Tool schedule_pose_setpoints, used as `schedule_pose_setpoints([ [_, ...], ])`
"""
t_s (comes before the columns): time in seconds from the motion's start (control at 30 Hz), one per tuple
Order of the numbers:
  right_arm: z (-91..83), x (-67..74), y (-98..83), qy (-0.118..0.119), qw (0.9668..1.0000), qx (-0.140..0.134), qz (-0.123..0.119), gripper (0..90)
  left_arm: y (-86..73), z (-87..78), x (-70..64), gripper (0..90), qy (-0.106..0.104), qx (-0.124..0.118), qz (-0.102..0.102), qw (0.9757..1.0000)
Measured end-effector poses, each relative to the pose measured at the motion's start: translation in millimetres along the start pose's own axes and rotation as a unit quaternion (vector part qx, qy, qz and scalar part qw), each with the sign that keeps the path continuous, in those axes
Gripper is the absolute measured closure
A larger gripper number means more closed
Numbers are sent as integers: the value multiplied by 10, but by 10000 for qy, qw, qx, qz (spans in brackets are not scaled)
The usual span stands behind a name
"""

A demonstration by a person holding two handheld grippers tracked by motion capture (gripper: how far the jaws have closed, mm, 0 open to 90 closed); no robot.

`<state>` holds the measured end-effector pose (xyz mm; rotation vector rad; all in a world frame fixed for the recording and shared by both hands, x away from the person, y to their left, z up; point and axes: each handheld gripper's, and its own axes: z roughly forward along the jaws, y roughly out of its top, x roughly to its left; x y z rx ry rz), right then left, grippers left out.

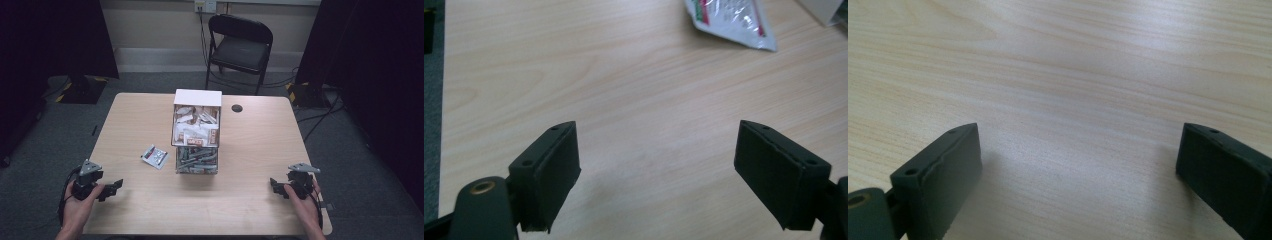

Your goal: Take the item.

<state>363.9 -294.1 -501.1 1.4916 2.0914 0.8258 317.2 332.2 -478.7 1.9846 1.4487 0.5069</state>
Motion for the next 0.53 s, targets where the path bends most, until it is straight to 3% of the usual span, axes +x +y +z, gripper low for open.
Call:
schedule_pose_setpoints([
  [0.07,0,-1,0,1,10000,-1,-3,38,-37,39,21,179,-27,65,-125,9999],
  [0.17,0,-1,0,1,10000,-1,-2,38,-73,95,-2,185,-22,221,-22,9998],
  [0.27,0,0,0,0,10000,0,0,38,-113,170,-41,189,119,355,18,9993],
  [0.33,0,0,0,0,10000,-1,-3,37,-118,174,-59,154,204,327,-116,9992],
  [0.4,0,0,0,0,10000,0,-2,38,-128,185,-69,143,241,270,-113,9993],
  [0.43,0,0,0,-2,10000,-1,0,38,-139,196,-68,127,231,205,-105,9995],
  [0.5,0,0,0,0,10000,1,-1,38,-197,254,-57,46,173,-143,-70,9997],
  [0.53,0,0,0,3,10000,-1,-4,38,-192,258,-61,30,176,-135,-61,9997],
])
